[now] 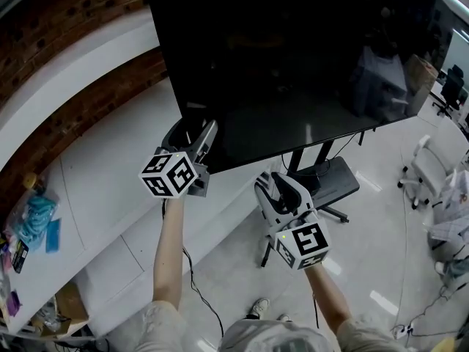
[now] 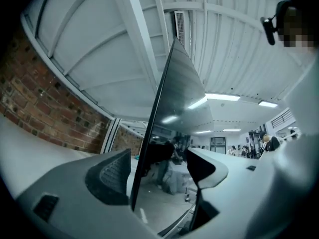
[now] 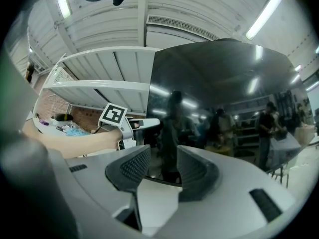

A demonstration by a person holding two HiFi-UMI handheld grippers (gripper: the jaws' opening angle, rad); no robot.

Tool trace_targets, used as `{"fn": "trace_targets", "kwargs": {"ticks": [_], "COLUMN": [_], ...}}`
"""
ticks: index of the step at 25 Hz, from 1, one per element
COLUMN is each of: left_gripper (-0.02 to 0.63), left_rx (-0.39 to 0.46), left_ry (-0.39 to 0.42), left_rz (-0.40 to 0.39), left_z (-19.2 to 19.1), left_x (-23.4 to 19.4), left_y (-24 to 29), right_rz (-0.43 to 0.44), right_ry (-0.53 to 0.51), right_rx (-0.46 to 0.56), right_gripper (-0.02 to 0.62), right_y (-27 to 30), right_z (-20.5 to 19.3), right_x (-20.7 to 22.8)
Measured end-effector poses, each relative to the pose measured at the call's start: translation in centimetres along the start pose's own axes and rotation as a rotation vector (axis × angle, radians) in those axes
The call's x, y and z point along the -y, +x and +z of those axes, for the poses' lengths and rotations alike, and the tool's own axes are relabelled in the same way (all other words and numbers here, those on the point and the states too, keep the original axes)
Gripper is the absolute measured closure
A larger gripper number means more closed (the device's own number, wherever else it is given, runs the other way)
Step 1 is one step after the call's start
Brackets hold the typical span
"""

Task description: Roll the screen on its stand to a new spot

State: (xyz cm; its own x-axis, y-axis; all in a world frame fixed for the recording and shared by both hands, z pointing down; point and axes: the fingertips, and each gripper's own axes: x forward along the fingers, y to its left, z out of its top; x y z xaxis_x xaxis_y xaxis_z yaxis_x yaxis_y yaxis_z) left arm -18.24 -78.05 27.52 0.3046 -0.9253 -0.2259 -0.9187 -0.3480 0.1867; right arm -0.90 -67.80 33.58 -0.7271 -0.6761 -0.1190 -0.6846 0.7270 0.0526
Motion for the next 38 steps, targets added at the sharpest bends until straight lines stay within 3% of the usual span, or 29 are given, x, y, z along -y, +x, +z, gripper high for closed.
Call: {"fn": "trace_targets", "kwargs": {"ticks": [6,8,14,22,28,38], "left_gripper": [0.271,0.319,0.327,0.349,0.377,0.432], "left_rx": [-0.041,-0.067,-0.107,-0.118,-0.130,-0.132], "left_ry": [0.085,0.110,0.075,0.097,0.122,0.112], "left_rz": [0.015,0.015,-0.033,-0.044,-0.062,-0.207], "left_z": [-0.5,-0.8,-1.1,-1.3,-1.4,-2.3], "left_x": [0.1,0.1,-0.2,1.6,4.9,16.6], "left_y": [0.7,0.9,1.2,0.1,-2.1,-7.2], "right_rz": [-0.031,-0.040,-0.036,-0.055,-0.120,-0.079], "right_ry": [-0.006,-0.001,-0.003,-0.010,-0.004,-0.032], "right_rx": [-0.029,-0.037,-0.048,-0.054,-0.031,-0.015], "right_gripper": [0.439,0.439,0.439,0.439,0.439,0.397], "right_y": [-0.9,-1.2,-1.6,-2.7,-3.6,-7.4], "right_z": [-0.9,-1.1,-1.7,-1.5,-1.0,-0.7], "right_x": [0.9,1.1,0.4,0.2,0.4,-2.3]}}
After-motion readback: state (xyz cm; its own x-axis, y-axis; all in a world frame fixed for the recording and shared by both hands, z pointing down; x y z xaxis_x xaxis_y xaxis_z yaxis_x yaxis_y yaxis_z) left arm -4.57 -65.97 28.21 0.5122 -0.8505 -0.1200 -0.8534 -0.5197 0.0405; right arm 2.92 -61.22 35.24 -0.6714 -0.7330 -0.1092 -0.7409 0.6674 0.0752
